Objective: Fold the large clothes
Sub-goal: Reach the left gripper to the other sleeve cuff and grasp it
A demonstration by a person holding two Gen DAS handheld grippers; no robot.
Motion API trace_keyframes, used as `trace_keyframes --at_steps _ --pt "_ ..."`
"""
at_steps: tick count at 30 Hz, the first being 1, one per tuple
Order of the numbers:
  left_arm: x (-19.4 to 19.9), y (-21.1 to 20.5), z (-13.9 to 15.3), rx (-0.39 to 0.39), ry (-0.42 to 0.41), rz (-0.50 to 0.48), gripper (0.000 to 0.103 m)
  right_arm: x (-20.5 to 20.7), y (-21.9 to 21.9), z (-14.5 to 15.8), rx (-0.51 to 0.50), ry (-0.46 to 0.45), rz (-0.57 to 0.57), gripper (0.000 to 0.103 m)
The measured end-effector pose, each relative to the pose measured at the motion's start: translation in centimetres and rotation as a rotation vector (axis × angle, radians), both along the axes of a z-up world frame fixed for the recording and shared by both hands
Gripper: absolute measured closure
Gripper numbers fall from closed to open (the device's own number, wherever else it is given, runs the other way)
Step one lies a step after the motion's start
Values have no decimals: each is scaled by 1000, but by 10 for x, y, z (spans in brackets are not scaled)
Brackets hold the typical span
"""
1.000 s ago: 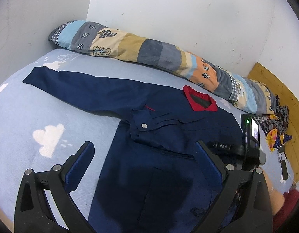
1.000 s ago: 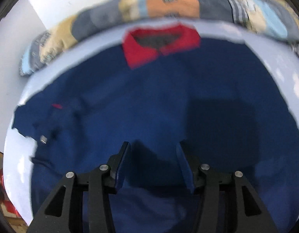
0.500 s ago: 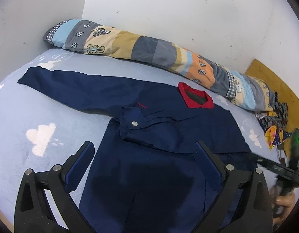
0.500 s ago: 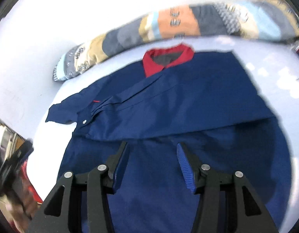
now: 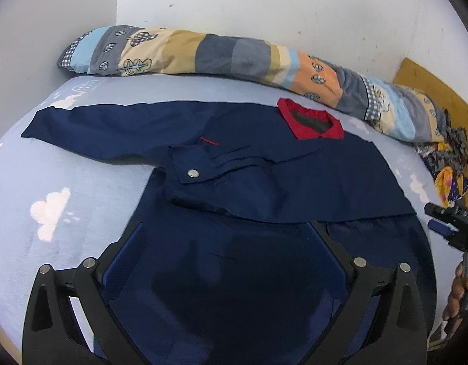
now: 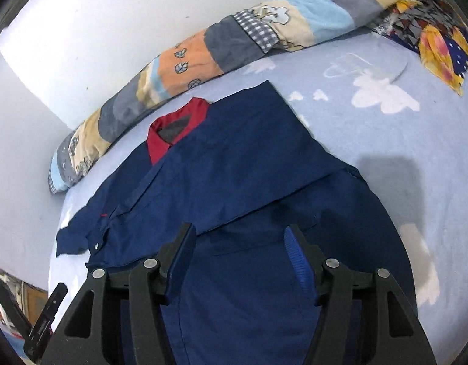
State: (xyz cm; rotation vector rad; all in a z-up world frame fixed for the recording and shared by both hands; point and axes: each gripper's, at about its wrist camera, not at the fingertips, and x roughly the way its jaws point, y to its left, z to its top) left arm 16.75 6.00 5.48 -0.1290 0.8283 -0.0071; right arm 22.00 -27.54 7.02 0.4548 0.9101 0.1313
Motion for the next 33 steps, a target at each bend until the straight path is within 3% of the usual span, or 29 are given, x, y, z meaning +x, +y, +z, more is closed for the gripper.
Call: trace_keyframes --at_steps 8,13,18,25,33 --pt "4 -19 -10 63 13 -23 1 -7 -3 4 -27 -25 21 39" --pt "-12 -3 -14 85 20 28 1 -7 -11 10 -31 -41 -8 39" --pt "-32 34 -6 3 37 113 1 -7 -19 14 -10 -53 -23 39" --pt "-45 118 8 -188 75 271 1 -6 -25 14 11 -57 -31 39" --pt "-25 229 9 -340 87 456 1 -3 -21 15 6 -63 -14 39"
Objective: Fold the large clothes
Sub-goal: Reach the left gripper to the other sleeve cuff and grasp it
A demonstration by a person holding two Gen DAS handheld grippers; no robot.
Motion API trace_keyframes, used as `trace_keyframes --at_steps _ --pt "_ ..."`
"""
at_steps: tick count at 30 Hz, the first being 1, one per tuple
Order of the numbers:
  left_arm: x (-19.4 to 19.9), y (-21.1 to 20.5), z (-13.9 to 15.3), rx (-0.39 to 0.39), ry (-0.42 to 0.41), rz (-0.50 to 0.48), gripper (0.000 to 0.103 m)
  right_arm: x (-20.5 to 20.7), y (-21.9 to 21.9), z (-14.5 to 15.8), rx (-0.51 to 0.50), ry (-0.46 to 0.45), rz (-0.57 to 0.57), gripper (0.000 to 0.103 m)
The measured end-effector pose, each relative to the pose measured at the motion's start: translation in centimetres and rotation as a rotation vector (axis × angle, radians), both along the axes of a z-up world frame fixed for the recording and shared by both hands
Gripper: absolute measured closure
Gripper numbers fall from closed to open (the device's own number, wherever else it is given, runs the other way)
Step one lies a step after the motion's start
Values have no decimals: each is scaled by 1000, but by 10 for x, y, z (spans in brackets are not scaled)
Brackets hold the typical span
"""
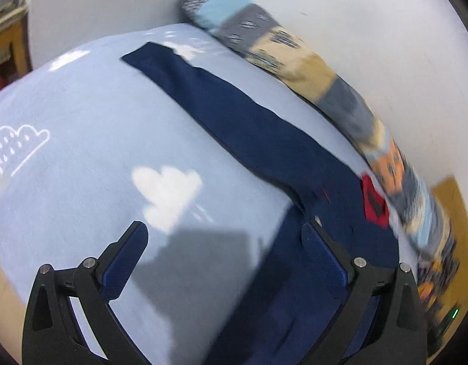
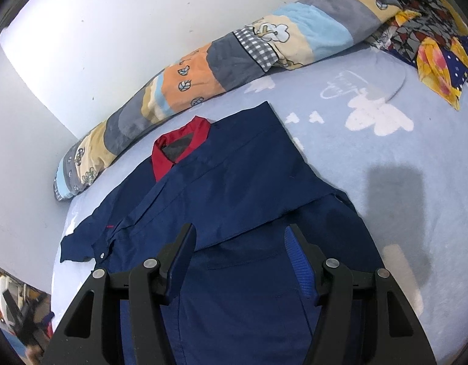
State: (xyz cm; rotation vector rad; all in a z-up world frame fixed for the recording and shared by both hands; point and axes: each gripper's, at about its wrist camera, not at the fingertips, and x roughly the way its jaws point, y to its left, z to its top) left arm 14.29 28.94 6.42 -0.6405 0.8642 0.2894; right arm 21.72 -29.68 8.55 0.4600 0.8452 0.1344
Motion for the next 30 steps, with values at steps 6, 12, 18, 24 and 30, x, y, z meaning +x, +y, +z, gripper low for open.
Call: trace_keyframes --at_steps 6,12,18,24,30 --pt "37 87 -27 -205 -55 133 2 4 14 -4 -35 10 43 39" --pt "86 158 -62 -342 -121 243 16 7 32 -9 -107 19 75 39" --pt "126 204 -94 -407 -164 291 22 12 49 -14 -151 31 113 39" --pt "150 240 -122 -448 -215 300 41 16 68 -20 -213 30 140 39" --pt "175 261 -130 -400 -304 298 41 22 76 -26 -230 29 136 39"
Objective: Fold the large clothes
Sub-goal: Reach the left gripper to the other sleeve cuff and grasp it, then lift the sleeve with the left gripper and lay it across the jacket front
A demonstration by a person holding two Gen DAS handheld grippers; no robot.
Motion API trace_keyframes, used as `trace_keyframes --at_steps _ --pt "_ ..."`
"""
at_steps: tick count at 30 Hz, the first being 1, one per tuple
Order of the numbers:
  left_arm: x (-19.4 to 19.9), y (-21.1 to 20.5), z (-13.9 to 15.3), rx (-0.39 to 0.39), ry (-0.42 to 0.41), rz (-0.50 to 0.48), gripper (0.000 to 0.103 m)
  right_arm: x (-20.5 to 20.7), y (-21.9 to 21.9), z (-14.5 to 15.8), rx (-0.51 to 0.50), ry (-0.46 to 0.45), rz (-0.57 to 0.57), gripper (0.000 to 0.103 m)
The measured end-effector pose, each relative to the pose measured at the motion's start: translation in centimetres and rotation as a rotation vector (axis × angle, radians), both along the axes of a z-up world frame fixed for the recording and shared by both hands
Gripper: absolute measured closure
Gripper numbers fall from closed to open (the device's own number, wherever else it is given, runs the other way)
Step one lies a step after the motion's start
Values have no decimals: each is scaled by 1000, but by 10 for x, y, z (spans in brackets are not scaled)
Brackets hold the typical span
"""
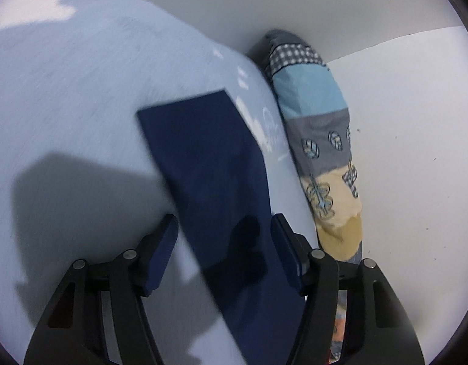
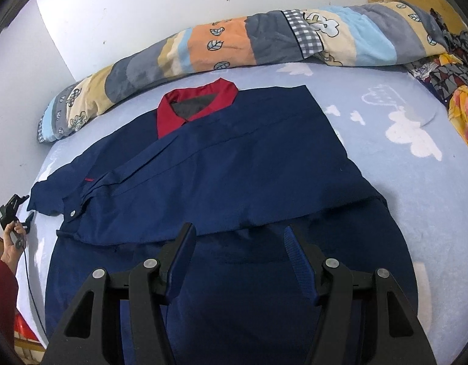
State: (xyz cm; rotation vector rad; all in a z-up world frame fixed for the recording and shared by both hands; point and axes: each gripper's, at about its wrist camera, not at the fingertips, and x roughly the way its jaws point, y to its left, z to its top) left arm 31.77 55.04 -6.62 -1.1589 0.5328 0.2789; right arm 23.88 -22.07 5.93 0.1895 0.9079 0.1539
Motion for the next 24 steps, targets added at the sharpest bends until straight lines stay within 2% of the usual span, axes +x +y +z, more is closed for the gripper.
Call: trace_keyframes --at_steps 5,6,7,8,9,13,21,24 --pt "17 5 0 88 -61 60 46 3 10 -2 -14 -20 5 40" --pt "18 5 0 99 -69 68 78 4 11 -2 -20 -27 8 40" --pt "19 7 -3 77 -83 58 102 4 12 -2 -26 -32 8 40" --pt "18 10 -9 34 -89 68 102 5 12 -3 -28 -33 6 40" --pt "14 11 -8 38 -91 85 102 6 11 -3 -27 -31 0 40" --pt "2 7 14 99 -111 79 102 7 6 -2 -5 -34 -20 40" --pt "-21 -30 106 257 -155 -25 102 3 -5 12 18 -75 -49 40" --pt "-23 -50 136 268 -179 -63 102 1 -10 16 35 -83 -58 40"
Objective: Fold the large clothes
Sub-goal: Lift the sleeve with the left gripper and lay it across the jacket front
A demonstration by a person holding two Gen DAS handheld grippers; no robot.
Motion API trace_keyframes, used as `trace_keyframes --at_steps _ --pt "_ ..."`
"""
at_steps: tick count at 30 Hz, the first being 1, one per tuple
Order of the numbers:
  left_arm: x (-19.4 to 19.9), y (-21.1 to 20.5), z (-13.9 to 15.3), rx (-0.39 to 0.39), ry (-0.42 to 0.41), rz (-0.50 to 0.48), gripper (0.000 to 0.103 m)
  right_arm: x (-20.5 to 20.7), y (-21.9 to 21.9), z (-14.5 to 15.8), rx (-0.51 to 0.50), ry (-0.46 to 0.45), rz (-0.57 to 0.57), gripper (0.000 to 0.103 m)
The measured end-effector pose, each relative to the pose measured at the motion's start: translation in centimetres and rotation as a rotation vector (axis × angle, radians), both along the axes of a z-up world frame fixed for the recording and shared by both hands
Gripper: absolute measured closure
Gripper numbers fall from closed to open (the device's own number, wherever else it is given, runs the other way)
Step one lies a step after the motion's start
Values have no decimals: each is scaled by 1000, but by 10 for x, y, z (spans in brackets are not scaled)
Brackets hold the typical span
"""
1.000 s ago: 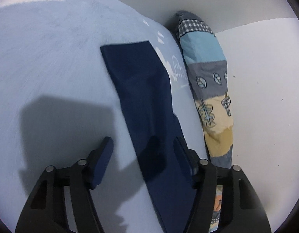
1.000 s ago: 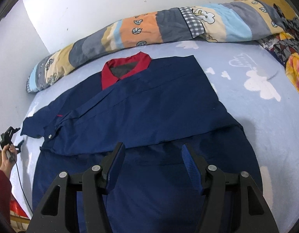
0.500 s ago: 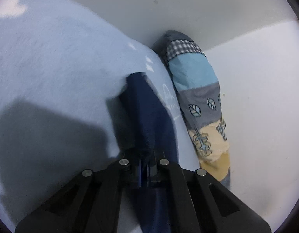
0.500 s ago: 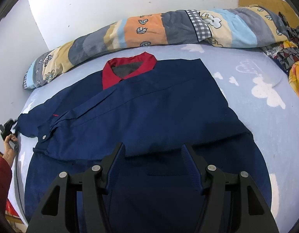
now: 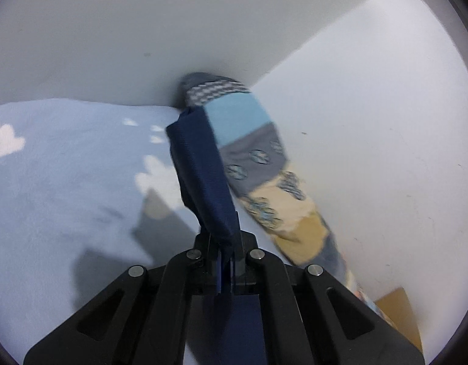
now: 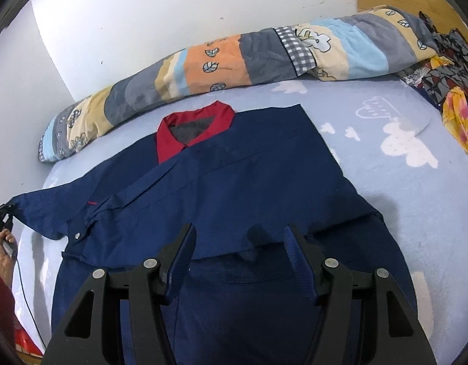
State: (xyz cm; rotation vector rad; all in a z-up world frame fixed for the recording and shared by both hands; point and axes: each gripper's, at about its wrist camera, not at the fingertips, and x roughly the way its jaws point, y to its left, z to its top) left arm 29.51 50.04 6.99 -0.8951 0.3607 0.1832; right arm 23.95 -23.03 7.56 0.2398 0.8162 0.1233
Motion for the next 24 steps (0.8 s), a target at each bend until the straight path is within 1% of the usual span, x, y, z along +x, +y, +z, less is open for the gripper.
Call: trace_keyframes --at_steps 6,11,15,16,18,22,24 --pt "-1 -60 68 52 -31 -93 102 -10 -11 14 16 -55 -28 40" --pt "2 -122 127 98 -60 -169 102 -18 -29 23 39 -91 -56 40" --pt "2 -178 175 122 -100 -246 102 -26 -48 29 68 -112 -79 40" --pt "-1 -191 181 126 -108 -264 102 -29 -53 31 75 -121 -82 40" --pt "0 -229 201 145 -125 -311 102 -33 -61 34 77 -133 -94 40" --pt "6 -290 220 165 -135 -390 102 -41 -79 41 107 -163 -112 39" --pt "9 -319 223 172 -132 -426 102 -44 -88 44 122 -175 -120 39"
